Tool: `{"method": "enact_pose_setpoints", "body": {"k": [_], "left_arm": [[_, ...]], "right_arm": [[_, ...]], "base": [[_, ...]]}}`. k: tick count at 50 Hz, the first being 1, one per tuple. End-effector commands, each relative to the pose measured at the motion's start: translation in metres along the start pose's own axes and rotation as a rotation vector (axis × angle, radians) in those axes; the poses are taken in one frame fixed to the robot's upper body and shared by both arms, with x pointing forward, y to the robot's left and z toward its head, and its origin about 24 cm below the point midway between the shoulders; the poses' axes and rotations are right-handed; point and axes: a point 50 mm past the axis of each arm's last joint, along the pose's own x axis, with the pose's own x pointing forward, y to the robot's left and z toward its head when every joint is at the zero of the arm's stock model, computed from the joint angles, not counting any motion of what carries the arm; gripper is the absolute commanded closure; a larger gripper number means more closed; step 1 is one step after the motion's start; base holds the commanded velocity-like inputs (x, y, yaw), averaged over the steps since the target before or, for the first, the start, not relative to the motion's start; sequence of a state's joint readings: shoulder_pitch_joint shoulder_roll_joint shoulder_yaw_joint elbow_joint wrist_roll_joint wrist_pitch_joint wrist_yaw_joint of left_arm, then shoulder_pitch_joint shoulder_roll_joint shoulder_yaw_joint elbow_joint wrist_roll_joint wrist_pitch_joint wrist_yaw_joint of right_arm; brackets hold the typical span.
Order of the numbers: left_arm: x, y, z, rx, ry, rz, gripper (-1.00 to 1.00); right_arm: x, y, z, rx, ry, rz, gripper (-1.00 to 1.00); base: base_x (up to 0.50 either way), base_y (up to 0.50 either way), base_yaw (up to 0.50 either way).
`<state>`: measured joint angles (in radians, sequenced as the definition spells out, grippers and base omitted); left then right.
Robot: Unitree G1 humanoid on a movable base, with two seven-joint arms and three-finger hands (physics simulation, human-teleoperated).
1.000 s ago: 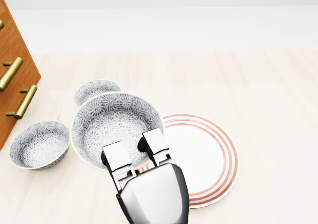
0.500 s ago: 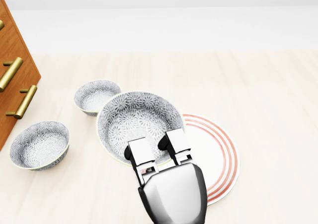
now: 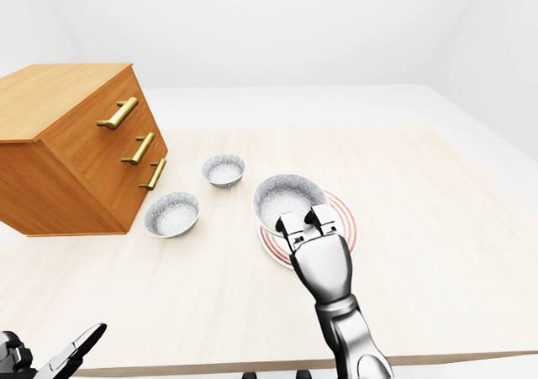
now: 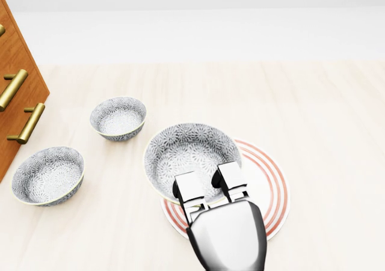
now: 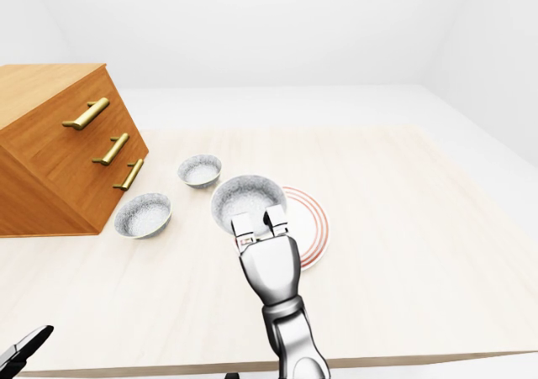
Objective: Put the bowl at the front on the plate.
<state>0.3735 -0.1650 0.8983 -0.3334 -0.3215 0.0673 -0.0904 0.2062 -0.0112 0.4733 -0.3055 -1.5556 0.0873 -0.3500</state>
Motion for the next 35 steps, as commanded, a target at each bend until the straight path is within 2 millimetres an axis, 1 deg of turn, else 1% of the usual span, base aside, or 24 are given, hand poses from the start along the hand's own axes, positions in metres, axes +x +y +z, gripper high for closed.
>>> {"method": "enact_pose_setpoints", "body": {"k": [1, 3, 10, 21, 30, 35], "left_arm": [[0.000, 0.000, 0.000, -0.002, 0.000, -0.001, -1.00], [0.000, 0.000, 0.000, -0.002, 0.000, -0.001, -1.00], [-0.001, 0.001, 0.001, -0.004, 0.000, -0.002, -1.00], [-0.001, 0.001, 0.001, -0.003, 0.000, 0.000, -1.00], [0.000, 0.000, 0.000, -0.001, -0.001, 0.000, -1.00], [-0.001, 0.001, 0.003, -0.001, -0.001, -0.001, -1.00]], "right_arm": [[0.002, 0.000, -0.007, -0.116, -0.009, 0.040, 1.00], [0.000, 0.003, -0.008, -0.149, -0.013, 0.071, 1.00], [-0.003, 0.004, -0.015, -0.094, 0.036, 0.035, 1.00], [-0.018, 0.007, -0.023, -0.021, 0.095, 0.003, 1.00], [-0.020, 0.005, -0.025, -0.028, 0.094, 0.007, 1.00], [-0.019, 0.004, -0.025, -0.038, 0.089, 0.015, 1.00]], "base": [[0.00, 0.00, 0.00], [0.00, 0.00, 0.00], [0.00, 0.00, 0.00], [0.00, 0.00, 0.00], [0.00, 0.00, 0.00], [0.00, 0.00, 0.00]]}}
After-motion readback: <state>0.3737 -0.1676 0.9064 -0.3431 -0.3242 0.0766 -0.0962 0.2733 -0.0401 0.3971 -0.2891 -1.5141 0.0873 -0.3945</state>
